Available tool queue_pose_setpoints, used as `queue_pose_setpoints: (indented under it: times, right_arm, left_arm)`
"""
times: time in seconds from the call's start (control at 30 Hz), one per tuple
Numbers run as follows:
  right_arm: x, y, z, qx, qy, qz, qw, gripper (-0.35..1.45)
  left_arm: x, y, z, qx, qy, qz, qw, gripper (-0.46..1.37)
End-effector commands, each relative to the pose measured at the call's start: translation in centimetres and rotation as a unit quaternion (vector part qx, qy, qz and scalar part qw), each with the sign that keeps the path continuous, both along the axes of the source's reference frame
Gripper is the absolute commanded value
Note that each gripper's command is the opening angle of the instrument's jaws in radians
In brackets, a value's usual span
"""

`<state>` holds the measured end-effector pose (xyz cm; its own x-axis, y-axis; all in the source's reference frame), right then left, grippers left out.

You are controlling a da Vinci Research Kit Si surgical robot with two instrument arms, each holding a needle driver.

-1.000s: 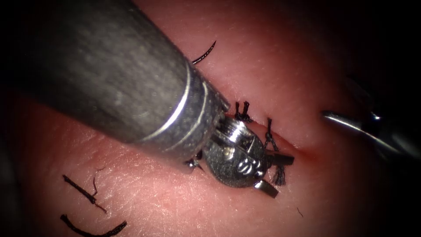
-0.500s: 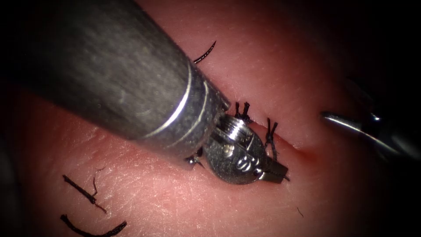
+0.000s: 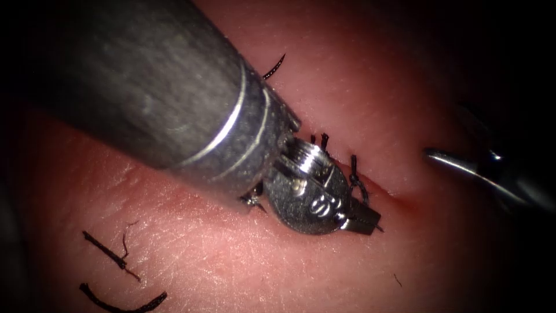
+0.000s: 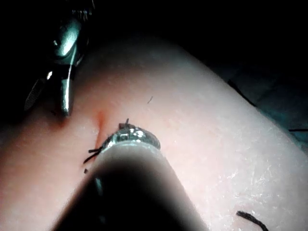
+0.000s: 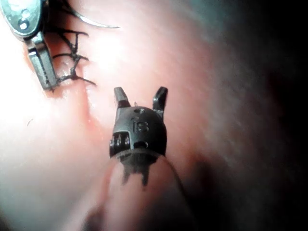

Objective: Wound Closure
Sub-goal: Grab the short tail with the left gripper

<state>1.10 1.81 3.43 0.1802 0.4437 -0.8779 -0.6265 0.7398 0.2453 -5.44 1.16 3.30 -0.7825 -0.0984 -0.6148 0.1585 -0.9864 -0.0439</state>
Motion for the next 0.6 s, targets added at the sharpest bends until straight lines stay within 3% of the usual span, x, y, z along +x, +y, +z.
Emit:
queue_pose_setpoints:
  times: [0.03,0.6]
  right_arm:
    - [0.0,0.0,0.0,0.0,0.001,-0.003,1.0,1.13]
    - [0.0,-0.01,0.0,0.0,0.002,-0.003,1.0,1.12]
  left_arm:
    - [0.01,0.0,-0.01,0.003,0.001,0.003,1.0,-0.35]
    - [0.03,0.0,-0.15,0.006,-0.001,0.0,1.0,-0.35]
